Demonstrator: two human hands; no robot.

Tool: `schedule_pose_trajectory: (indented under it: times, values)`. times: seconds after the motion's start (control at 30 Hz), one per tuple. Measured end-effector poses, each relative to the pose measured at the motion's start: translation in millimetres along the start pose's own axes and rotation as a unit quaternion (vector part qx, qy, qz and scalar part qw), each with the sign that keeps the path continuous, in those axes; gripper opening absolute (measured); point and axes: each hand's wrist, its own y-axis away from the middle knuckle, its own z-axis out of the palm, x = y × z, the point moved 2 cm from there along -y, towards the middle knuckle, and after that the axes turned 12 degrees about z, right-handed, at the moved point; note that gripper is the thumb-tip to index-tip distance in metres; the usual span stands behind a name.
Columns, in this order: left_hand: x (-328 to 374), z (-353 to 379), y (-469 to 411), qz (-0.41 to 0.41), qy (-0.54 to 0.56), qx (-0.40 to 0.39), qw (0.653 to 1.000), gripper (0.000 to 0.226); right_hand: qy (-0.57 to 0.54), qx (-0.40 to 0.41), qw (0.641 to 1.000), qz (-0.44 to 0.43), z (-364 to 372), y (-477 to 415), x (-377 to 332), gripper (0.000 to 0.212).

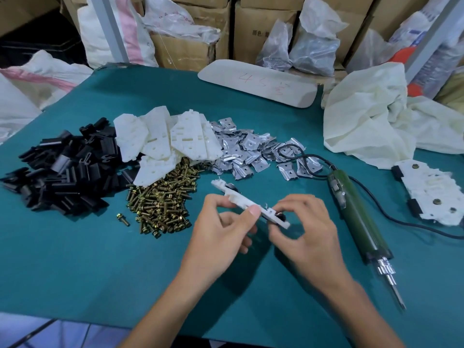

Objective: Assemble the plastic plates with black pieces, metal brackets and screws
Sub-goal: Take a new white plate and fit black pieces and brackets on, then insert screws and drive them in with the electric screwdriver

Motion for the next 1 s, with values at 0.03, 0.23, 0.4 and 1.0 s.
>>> schedule_pose_trajectory:
  times: [0.03, 0.23, 0.4, 1.0]
  values:
    - [4, -1, 6, 0.024, -0.038, -0.005, 0.999, 0.041, -0.063, -0.035, 0.996, 0.049, -6, -2, -1, 0.025]
    - [5, 6, 34, -0.043, -0.065, -0.056, 0.995, 0.039, -0.153, -0.204, 0.937, 0.236, -20, -8, 22, 0.025]
    - [-4, 11, 23, -0.113, -0.049, -0.098, 0.988, 0.035, -0.071, -0.206, 0.937, 0.274, -12, -20, 41, 0.011]
    - [-1, -101, -70, 0.149, -0.625, 0.044, 0.765, 0.027, 0.119, -0.284, 0.951, -0.007, 130, -99, -61, 0.017]
